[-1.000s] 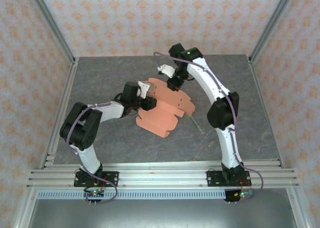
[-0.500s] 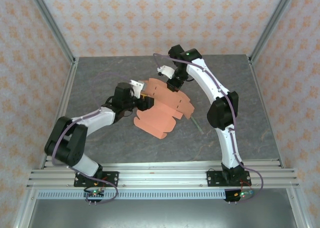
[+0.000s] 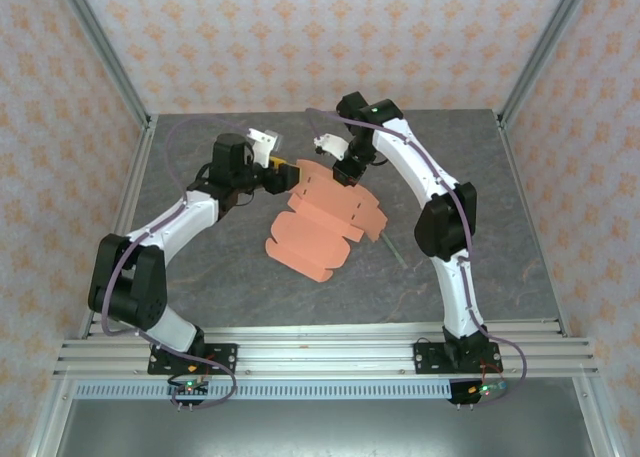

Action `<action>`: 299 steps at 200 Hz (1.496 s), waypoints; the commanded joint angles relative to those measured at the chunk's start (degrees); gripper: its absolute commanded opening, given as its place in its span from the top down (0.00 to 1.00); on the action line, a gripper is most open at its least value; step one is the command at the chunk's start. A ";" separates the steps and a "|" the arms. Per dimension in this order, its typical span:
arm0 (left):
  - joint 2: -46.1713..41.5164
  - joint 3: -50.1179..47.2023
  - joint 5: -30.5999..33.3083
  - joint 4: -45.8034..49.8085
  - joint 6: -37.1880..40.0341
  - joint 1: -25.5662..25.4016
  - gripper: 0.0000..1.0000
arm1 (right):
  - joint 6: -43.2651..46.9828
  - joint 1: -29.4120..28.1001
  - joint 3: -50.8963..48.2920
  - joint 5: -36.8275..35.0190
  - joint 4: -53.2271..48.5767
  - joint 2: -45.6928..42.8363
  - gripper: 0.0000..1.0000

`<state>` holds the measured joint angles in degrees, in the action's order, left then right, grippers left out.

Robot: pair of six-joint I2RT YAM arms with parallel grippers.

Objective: Fold the paper box

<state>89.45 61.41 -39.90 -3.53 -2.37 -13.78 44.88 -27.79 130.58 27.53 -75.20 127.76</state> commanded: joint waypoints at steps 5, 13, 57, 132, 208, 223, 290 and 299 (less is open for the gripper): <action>2.37 5.20 -4.09 6.14 3.76 0.04 0.40 | 1.12 0.05 -0.12 1.58 0.06 -3.93 1.00; 3.25 6.28 -4.05 6.90 3.94 0.24 0.40 | 1.17 0.10 -0.06 1.69 -0.02 -4.01 1.00; 6.52 10.55 -4.94 9.73 5.11 0.29 0.39 | 1.15 0.10 0.23 1.87 -0.47 -4.13 1.00; 6.69 12.25 -12.75 9.80 5.77 0.33 0.50 | -0.77 0.01 1.79 2.35 -0.35 -3.37 1.00; 7.99 10.53 -15.56 8.27 5.84 -1.54 0.56 | -3.78 0.00 4.50 4.91 -0.04 -1.75 1.00; 9.07 11.32 -15.60 8.18 5.65 -2.07 0.55 | -3.97 -0.08 4.55 6.06 0.05 -1.56 1.00; 8.94 11.89 -12.88 10.37 7.26 -2.84 0.53 | -3.87 0.05 4.06 4.74 -0.73 -1.64 1.00; 7.71 10.98 -12.17 10.53 7.55 -2.51 0.52 | -3.63 0.18 3.82 4.43 -0.67 -1.89 1.00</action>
<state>99.48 73.25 -53.54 4.97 3.18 -15.88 41.10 -27.64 132.99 31.00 -75.92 126.28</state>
